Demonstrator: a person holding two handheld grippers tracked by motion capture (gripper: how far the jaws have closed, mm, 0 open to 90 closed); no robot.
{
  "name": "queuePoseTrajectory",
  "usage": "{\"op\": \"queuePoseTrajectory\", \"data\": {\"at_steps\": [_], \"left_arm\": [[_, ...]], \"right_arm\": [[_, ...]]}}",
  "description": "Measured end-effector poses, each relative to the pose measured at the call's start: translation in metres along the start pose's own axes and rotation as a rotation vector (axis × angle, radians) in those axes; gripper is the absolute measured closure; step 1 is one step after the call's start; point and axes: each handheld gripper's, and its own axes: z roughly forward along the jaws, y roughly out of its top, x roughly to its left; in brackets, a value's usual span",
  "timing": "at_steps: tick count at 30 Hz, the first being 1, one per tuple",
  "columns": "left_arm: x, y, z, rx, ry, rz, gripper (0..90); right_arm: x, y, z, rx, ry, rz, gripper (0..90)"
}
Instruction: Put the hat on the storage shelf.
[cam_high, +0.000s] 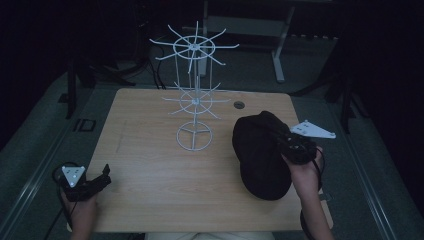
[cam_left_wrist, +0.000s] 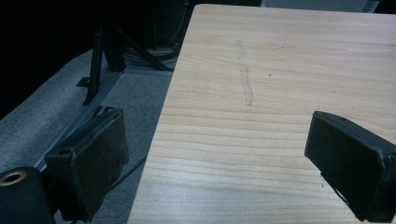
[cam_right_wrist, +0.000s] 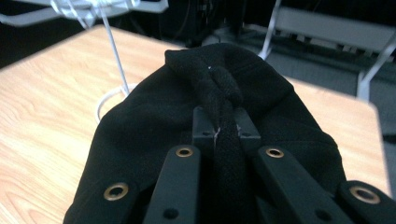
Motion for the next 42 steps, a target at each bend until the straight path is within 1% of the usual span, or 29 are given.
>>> {"op": "queuePoseTrajectory", "data": {"at_steps": [4,5,6,9,12,17,18,20,22,23,24,26,28,29,30,32,35,37,38,40,42], "left_arm": [[0.0,0.0,0.0,0.005,0.001,0.004,6.7],[0.0,0.0,0.0,0.006,0.0,0.004,6.7],[0.0,0.0,0.0,0.008,0.0,0.005,6.7],[0.0,0.0,0.0,0.006,0.001,0.004,6.7],[0.0,0.0,0.0,0.007,0.0,0.004,6.7],[0.0,0.0,0.0,0.008,-0.003,0.003,6.7],[0.0,0.0,0.0,0.008,-0.005,0.002,6.7],[0.0,0.0,0.0,0.006,-0.003,0.004,6.7],[0.0,0.0,0.0,0.006,-0.004,0.004,6.7],[0.0,0.0,0.0,0.006,-0.004,0.004,6.7],[0.0,0.0,0.0,0.006,-0.006,0.003,6.7],[0.0,0.0,0.001,0.007,-0.005,0.003,6.7],[0.0,0.0,0.001,0.009,-0.005,0.006,6.7],[-0.001,0.0,0.001,0.009,-0.004,0.005,6.7],[-0.001,0.0,0.001,0.009,-0.004,0.005,6.7],[0.0,0.0,0.001,0.01,-0.005,0.007,6.7],[0.0,0.0,0.001,0.009,-0.005,0.005,6.7],[0.0,0.0,0.001,0.01,-0.008,0.007,6.7],[0.0,0.0,0.001,0.008,-0.008,0.006,6.7],[0.0,0.0,0.001,0.009,-0.009,0.005,6.7],[0.0,0.0,0.001,0.007,-0.009,0.004,6.7]], "right_arm": [[0.004,0.013,-0.023,-0.069,0.0,-0.021,83.8],[0.006,0.017,-0.031,-0.095,-0.001,-0.031,83.8],[0.007,0.021,-0.037,-0.116,0.001,-0.032,83.8],[0.012,0.031,-0.05,-0.164,0.021,-0.044,83.7],[0.019,0.041,-0.056,-0.195,0.045,-0.061,83.7],[0.03,0.059,-0.06,-0.235,0.056,-0.081,83.7],[0.032,0.064,-0.062,-0.253,0.058,-0.085,83.7],[0.036,0.072,-0.067,-0.278,0.049,-0.097,83.7],[0.04,0.083,-0.073,-0.314,0.03,-0.109,83.7],[0.04,0.083,-0.073,-0.314,0.03,-0.109,83.7],[0.042,0.094,-0.079,-0.353,0.023,-0.117,83.6],[0.043,0.103,-0.084,-0.382,0.023,-0.125,83.6],[0.046,0.112,-0.087,-0.403,0.014,-0.13,83.6],[0.047,0.116,-0.087,-0.413,0.017,-0.124,83.6],[0.047,0.116,-0.087,-0.413,0.017,-0.124,83.6],[0.05,0.126,-0.086,-0.429,0.031,-0.124,83.6],[0.056,0.137,-0.084,-0.451,0.038,-0.128,83.6],[0.059,0.141,-0.084,-0.47,0.042,-0.129,83.6],[0.062,0.143,-0.084,-0.483,0.046,-0.141,83.6],[0.066,0.146,-0.082,-0.495,0.073,-0.153,83.5],[0.07,0.148,-0.078,-0.489,0.098,-0.16,83.5]]}}
